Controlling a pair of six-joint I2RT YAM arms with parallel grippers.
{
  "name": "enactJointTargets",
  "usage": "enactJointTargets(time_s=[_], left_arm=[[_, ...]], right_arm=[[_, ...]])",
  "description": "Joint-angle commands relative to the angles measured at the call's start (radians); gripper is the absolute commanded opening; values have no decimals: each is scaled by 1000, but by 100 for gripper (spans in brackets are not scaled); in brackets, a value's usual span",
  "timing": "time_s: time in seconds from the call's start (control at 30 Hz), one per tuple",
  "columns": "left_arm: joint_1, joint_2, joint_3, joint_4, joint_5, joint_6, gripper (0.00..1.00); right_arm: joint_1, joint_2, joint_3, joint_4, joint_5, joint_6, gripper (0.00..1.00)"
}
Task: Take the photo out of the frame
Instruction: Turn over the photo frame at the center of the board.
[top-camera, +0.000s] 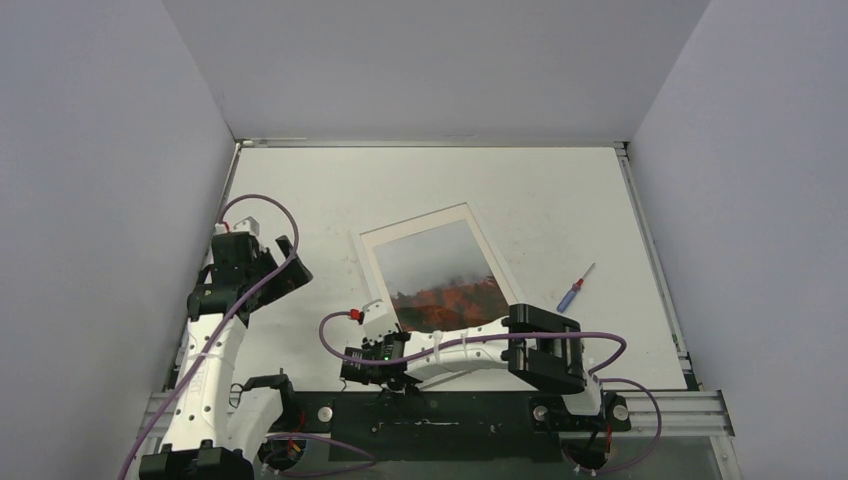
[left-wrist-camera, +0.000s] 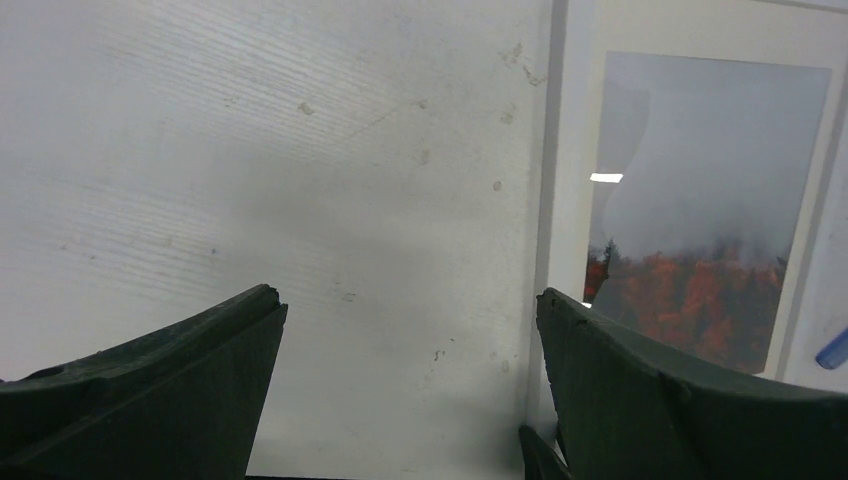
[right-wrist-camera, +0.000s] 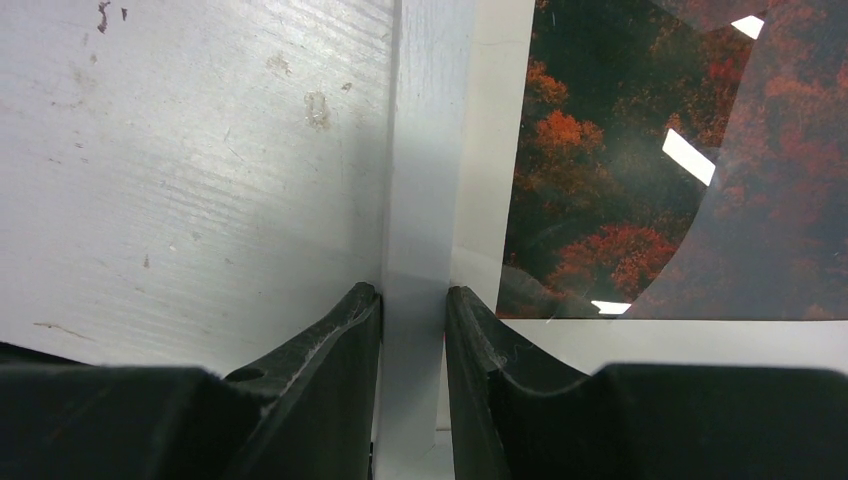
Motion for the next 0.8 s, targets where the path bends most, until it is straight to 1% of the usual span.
enactJointTargets(time_s=[0.0, 0.03, 0.1, 0.17, 0.23, 0.37, 0.47, 0.57, 0.63, 0.67, 0.77], left_arm=[[6, -14, -2, 102, 173, 34, 97], [6, -9, -8, 109, 190, 12, 97], [6, -1, -43, 165, 278, -54, 97], [6, 5, -108, 267, 370, -142, 97], [4, 5, -163, 365, 424, -191, 97], [-1, -2, -216, 435, 392, -211, 97], [-23, -8, -288, 555, 453, -298, 97], [-72, -18, -369, 684, 476, -374, 96], [-125, -13, -435, 815, 486, -403, 96], [-153, -5, -471, 888, 483, -410, 96], [-227, 38, -551, 1000, 437, -438, 93]], right_arm=[[-11, -124, -65, 131, 10, 13, 0], [-16, -144, -85, 153, 8, 18, 0], [-23, -184, -113, 193, 0, 24, 0], [-27, -232, -142, 231, -10, 25, 0], [-33, -266, -170, 271, -26, 27, 0], [-38, -323, -233, 352, -51, 38, 0], [-42, -348, -271, 409, -63, 55, 0], [-47, -357, -292, 439, -81, 64, 0], [-49, -360, -298, 449, -91, 62, 0], [-49, -362, -300, 456, -98, 62, 0], [-51, -370, -303, 473, -112, 56, 0]])
